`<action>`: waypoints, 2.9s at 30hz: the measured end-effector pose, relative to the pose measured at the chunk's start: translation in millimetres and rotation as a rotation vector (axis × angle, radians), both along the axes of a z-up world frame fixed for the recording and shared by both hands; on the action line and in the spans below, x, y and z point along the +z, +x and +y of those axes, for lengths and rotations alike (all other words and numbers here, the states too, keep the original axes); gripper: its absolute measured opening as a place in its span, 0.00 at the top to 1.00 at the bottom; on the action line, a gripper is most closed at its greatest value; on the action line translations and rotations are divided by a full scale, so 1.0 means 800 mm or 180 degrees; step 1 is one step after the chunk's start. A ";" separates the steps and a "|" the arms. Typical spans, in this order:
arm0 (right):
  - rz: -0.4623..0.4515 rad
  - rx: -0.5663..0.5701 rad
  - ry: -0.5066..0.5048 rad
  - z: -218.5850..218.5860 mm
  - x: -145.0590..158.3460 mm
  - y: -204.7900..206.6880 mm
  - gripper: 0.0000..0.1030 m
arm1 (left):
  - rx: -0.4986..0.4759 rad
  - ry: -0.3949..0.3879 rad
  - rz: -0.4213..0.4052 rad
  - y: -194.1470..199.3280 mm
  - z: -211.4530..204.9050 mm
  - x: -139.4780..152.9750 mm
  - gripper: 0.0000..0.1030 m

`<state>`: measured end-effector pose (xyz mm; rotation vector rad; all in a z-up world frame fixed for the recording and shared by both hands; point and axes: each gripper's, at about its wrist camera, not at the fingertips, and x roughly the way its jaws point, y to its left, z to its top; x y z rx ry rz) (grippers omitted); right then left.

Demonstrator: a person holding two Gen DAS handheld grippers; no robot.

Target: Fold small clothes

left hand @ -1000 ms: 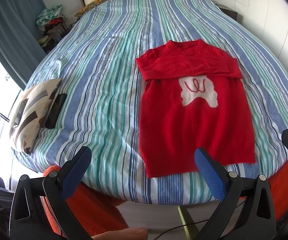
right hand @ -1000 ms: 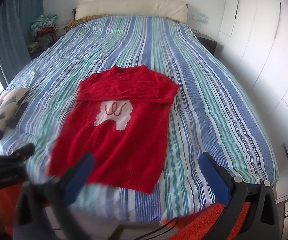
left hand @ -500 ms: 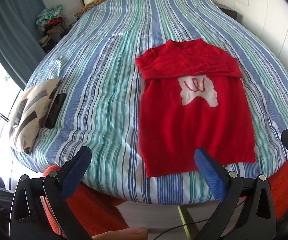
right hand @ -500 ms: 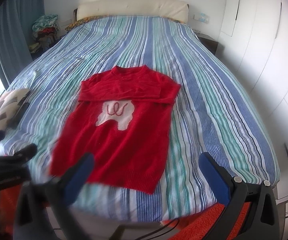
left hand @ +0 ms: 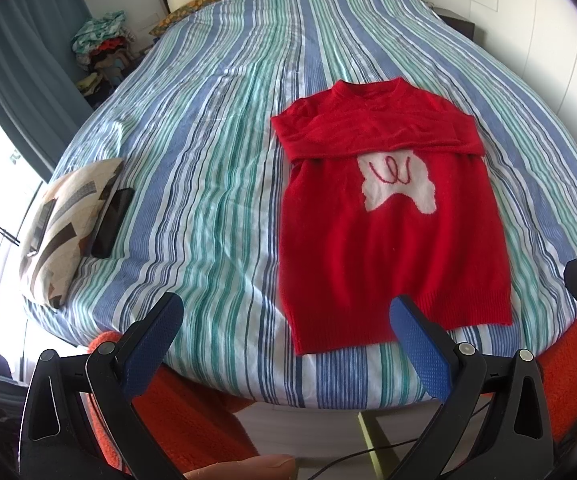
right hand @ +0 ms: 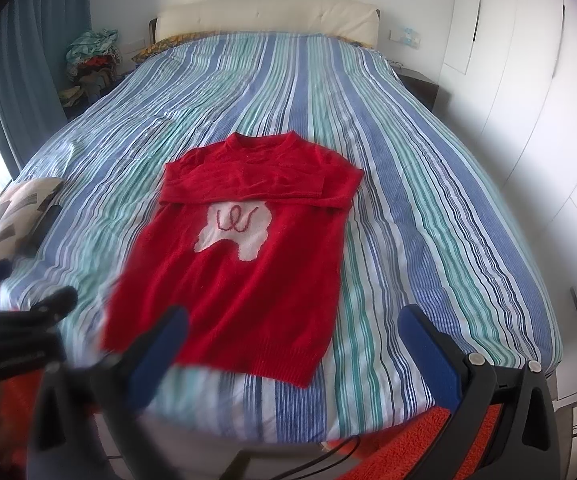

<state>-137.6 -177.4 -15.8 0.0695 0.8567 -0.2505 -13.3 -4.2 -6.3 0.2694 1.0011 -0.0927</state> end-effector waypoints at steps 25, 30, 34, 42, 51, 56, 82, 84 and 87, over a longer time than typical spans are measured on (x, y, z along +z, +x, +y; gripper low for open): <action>-0.0002 -0.0002 0.0000 0.002 0.001 0.000 0.00 | -0.0007 0.0011 0.0001 0.002 -0.004 0.004 0.00; 0.0000 -0.0004 0.0001 0.001 0.001 0.000 0.00 | -0.0012 0.0018 -0.0002 0.002 -0.004 0.004 0.00; 0.0003 -0.0002 -0.0001 0.001 0.000 0.000 0.00 | -0.0013 0.0013 0.0005 0.003 -0.005 0.005 0.00; 0.0040 -0.0031 -0.0065 0.007 0.003 0.000 0.00 | -0.0020 0.0000 0.0023 0.003 -0.004 0.002 0.00; 0.0125 -0.0087 -0.0168 0.000 -0.002 0.003 0.00 | -0.0039 -0.0039 0.0050 0.001 -0.002 -0.001 0.00; 0.0195 -0.0148 -0.0307 0.000 -0.004 0.004 0.00 | -0.0040 -0.0066 0.0072 0.001 -0.002 -0.003 0.00; 0.0435 -0.0300 -0.0616 -0.007 -0.020 0.009 0.00 | -0.0068 -0.0095 0.0267 0.006 -0.009 -0.026 0.00; 0.0434 -0.0295 -0.0610 -0.006 -0.021 0.008 0.00 | -0.0070 -0.0092 0.0276 0.006 -0.010 -0.027 0.00; 0.0431 -0.0292 -0.0602 -0.006 -0.022 0.008 0.00 | -0.0065 -0.0100 0.0277 0.006 -0.009 -0.028 0.00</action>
